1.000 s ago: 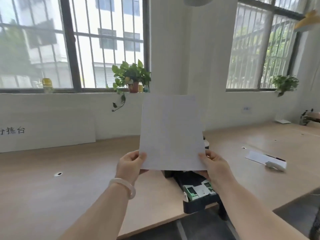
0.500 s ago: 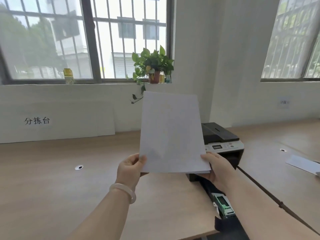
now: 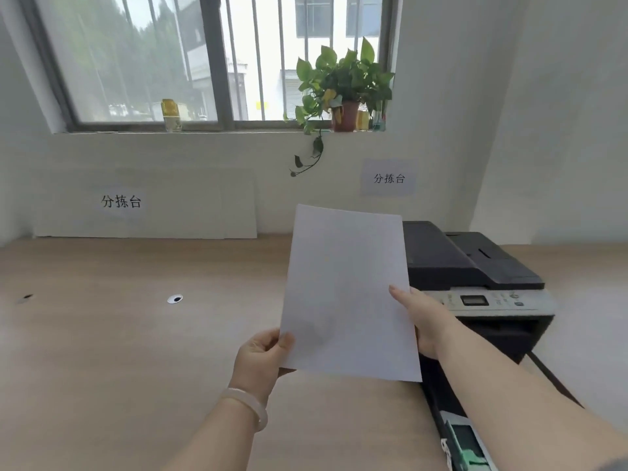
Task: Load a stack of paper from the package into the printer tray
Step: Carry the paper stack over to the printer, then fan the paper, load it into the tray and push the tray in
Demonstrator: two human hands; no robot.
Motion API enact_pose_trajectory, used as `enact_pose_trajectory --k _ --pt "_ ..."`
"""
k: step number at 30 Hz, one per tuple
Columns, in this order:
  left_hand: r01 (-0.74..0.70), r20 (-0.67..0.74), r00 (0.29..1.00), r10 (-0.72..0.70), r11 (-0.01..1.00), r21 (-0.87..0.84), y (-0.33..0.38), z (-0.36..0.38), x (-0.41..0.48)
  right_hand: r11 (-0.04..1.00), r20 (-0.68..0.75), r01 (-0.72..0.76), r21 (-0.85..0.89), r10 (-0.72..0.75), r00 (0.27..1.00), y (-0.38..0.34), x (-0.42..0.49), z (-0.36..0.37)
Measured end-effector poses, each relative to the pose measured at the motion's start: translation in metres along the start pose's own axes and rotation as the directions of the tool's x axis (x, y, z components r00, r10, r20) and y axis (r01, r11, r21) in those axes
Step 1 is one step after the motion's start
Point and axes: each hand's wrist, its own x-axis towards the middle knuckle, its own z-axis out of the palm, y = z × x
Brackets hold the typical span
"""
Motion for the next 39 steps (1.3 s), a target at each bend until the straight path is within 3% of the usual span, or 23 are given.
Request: enact_pose_trajectory --k 6,10,17,22,30,34,39 --pt "0.220 0.002 0.975 -0.220 0.975 0.045 -0.046 0.006 0.028 0.998 -0.039 0.010 -0.058 -0.012 0.999 0.043 0.046 -0.020" --pt "0.481 0.057 0.871 -0.489 0.870 0.106 -0.070 0.002 0.048 0.995 -0.068 -0.026 -0.095 0.020 0.997 0.082 0.065 -0.030" --pt "0.643 0.149 0.757 -0.636 0.766 0.005 -0.090 -0.003 0.092 0.987 -0.112 -0.106 -0.119 0.093 0.989 0.135 0.082 -0.049" --pt "0.694 0.208 0.685 -0.699 0.712 0.108 -0.107 -0.003 0.120 0.976 -0.093 -0.202 -0.085 0.194 0.977 0.161 0.093 -0.052" --pt "0.422 -0.005 0.904 -0.427 0.891 0.166 -0.141 0.012 0.128 0.982 -0.057 -0.138 -0.127 0.131 0.990 0.171 0.102 -0.044" --pt "0.381 0.027 0.922 -0.387 0.917 0.118 -0.155 0.007 0.128 0.985 -0.051 -0.075 -0.153 0.068 0.996 0.174 0.104 -0.038" --pt "0.385 0.030 0.916 -0.401 0.895 0.225 -0.185 0.006 0.116 0.960 -0.100 -0.116 -0.253 0.094 0.991 0.203 0.098 -0.030"
